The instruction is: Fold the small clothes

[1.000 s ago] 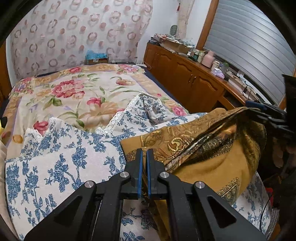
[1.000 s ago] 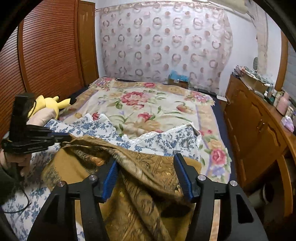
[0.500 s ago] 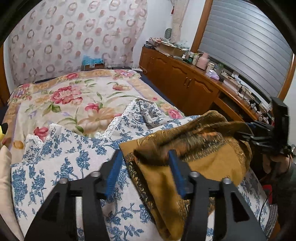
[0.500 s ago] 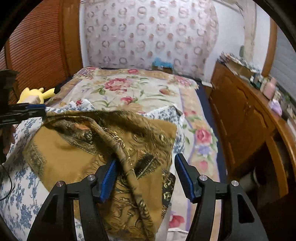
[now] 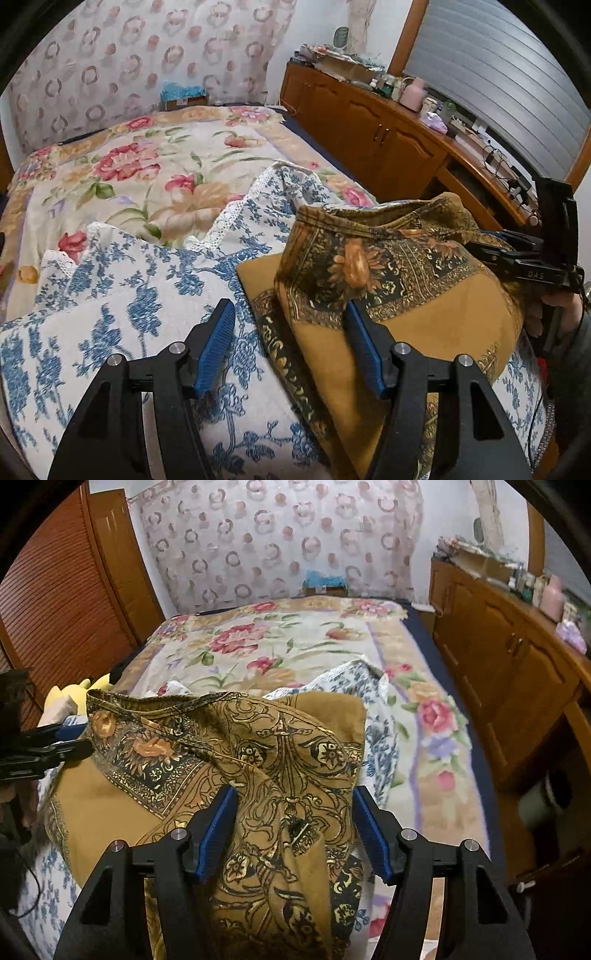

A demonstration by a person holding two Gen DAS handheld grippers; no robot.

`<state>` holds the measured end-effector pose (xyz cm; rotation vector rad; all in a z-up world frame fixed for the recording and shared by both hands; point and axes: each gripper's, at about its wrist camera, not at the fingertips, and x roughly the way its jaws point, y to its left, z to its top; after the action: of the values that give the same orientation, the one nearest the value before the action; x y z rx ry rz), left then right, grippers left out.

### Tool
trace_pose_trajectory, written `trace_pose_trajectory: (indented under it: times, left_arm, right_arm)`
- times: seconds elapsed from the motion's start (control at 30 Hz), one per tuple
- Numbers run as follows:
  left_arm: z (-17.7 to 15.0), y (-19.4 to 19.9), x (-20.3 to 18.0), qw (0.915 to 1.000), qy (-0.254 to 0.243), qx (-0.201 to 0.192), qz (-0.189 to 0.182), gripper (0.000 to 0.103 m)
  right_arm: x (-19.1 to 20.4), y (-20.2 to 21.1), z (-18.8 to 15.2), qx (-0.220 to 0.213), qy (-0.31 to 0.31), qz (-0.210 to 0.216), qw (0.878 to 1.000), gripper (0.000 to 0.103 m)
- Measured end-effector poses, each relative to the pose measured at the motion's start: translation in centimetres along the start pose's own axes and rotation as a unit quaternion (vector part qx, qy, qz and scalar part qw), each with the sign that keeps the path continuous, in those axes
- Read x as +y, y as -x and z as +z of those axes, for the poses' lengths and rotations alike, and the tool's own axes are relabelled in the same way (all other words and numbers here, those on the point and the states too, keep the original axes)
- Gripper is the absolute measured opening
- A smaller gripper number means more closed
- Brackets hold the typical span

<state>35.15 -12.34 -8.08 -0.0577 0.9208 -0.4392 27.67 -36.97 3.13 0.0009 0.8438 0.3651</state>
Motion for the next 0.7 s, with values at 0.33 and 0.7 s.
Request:
trace_pose_trajectory:
  times: [0.33, 0.7]
  left_arm:
    - [0.3, -0.9, 0.1, 0.9998, -0.002, 0.001, -0.019, 0.058]
    - [0.3, 1.4, -1.1, 0.9988, -0.01, -0.025, -0.042, 0.01]
  right_arm:
    - [-1.1, -1.8, 0.9, 0.019, 0.002, 0.039, 0.999, 0.043]
    - [0.5, -0.2, 0.6, -0.013, 0.046, 0.023, 0.999, 0.016]
